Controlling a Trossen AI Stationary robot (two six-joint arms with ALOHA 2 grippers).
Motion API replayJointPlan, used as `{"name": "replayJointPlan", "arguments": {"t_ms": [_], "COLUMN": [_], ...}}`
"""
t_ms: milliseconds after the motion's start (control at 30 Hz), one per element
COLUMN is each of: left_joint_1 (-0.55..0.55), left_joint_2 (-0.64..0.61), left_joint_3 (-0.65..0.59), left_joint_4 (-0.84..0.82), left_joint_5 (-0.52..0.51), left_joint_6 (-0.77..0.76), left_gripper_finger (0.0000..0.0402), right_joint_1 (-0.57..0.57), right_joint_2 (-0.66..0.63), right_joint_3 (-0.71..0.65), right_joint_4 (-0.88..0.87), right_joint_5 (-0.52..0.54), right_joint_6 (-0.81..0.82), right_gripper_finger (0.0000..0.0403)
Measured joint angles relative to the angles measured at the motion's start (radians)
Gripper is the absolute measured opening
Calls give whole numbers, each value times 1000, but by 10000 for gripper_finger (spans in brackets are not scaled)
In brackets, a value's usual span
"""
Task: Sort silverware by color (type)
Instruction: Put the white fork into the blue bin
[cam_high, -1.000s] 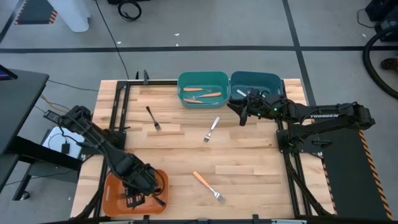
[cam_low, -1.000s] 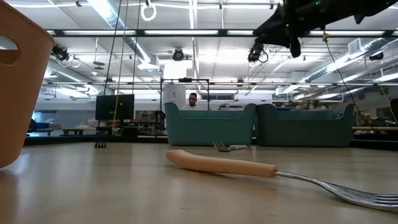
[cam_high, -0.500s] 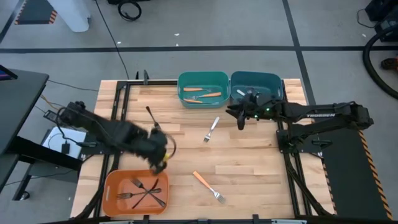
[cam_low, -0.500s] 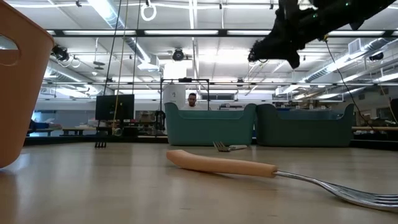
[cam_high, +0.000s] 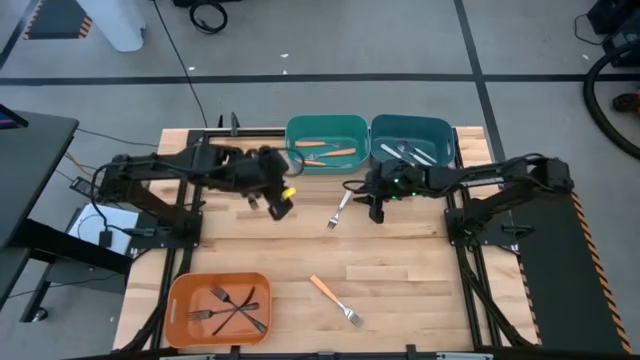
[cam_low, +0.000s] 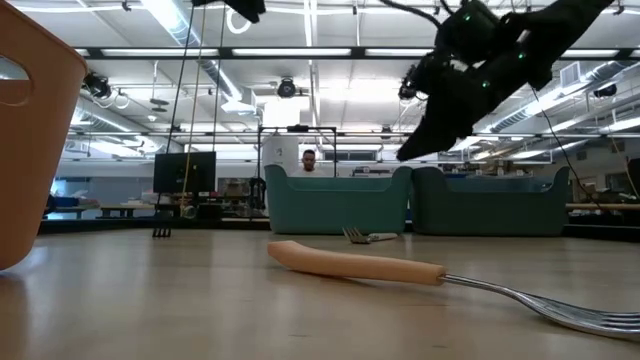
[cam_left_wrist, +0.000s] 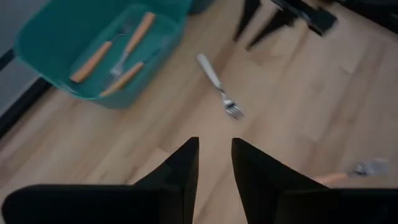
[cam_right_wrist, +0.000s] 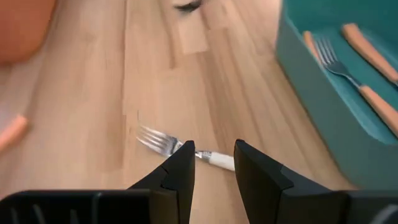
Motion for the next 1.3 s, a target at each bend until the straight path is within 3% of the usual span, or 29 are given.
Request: {"name": "replayJointPlan", "arguments": {"t_ms": [267, 533, 700, 1067, 1300], "left_joint_1": [109, 133, 133, 133, 134], "left_joint_2": [0, 0, 0, 0, 0], "left_joint_3": [0, 0, -1, -1, -1], "left_joint_4": [-2, -14, -14, -14, -11], "left_joint_5": [0, 0, 0, 0, 0], "left_joint_6": [89, 209, 255, 283, 313], "left_gripper_finger": [105, 105, 105, 105, 105], "right_joint_1": [-20, -20, -20, -18, -18], "right_joint_2": [214, 374, 445, 553, 571], "right_joint_3": [93, 302, 329, 376, 378], "right_joint_4": [52, -231, -240, -242, -244], "right_joint_5": [-34, -69, -68, 35, 6], "right_joint_6": [-234, -488, -635, -808, -804], "right_gripper_finger": [118, 118, 118, 118, 118]}}
